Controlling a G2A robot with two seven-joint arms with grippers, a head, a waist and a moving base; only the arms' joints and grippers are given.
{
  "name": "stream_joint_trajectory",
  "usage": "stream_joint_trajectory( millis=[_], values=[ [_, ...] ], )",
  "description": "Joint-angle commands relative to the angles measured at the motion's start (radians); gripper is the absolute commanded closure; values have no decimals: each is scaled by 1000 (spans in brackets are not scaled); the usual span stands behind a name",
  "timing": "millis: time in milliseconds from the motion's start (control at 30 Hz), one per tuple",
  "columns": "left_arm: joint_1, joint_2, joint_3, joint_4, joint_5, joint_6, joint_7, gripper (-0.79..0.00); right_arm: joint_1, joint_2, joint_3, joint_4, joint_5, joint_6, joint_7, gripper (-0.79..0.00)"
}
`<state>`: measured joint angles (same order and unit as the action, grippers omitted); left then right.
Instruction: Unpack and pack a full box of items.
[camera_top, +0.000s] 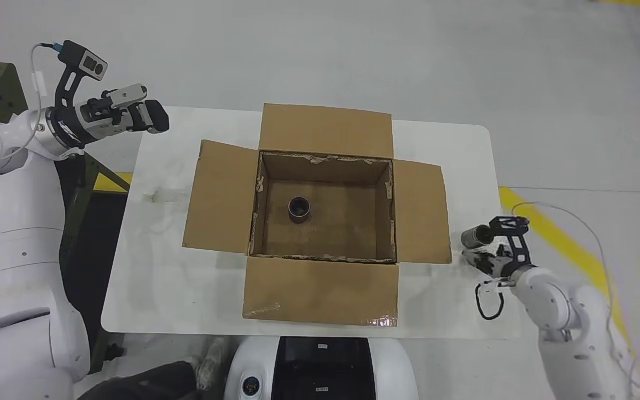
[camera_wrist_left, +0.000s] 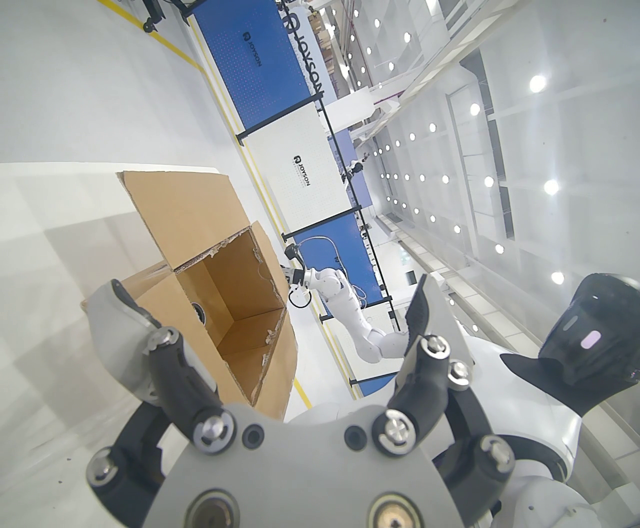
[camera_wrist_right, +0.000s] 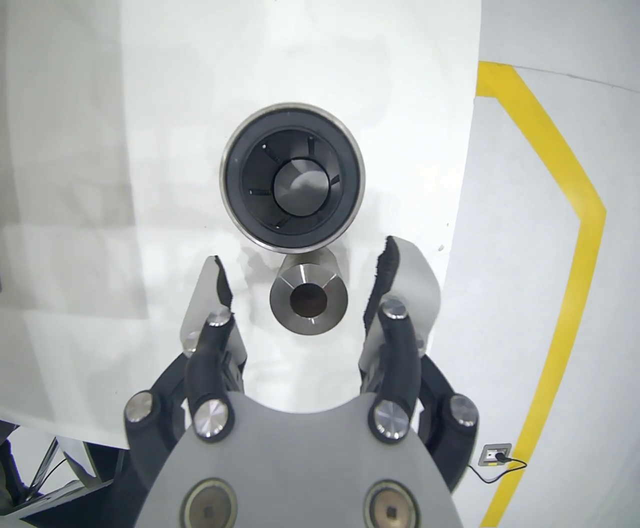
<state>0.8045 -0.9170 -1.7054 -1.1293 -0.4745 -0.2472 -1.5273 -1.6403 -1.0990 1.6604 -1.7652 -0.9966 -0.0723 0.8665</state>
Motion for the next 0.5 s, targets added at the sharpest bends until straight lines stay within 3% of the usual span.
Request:
stream_joint_trajectory(
  millis=[0, 467],
  values=[
    [0, 0, 0, 0, 0, 0, 0, -785, -12, 2, 20, -30, 5, 7, -2, -785],
    [0, 0, 0, 0, 0, 0, 0, -785, -30, 9, 77, -260, 14, 13, 23, -779]
  ],
)
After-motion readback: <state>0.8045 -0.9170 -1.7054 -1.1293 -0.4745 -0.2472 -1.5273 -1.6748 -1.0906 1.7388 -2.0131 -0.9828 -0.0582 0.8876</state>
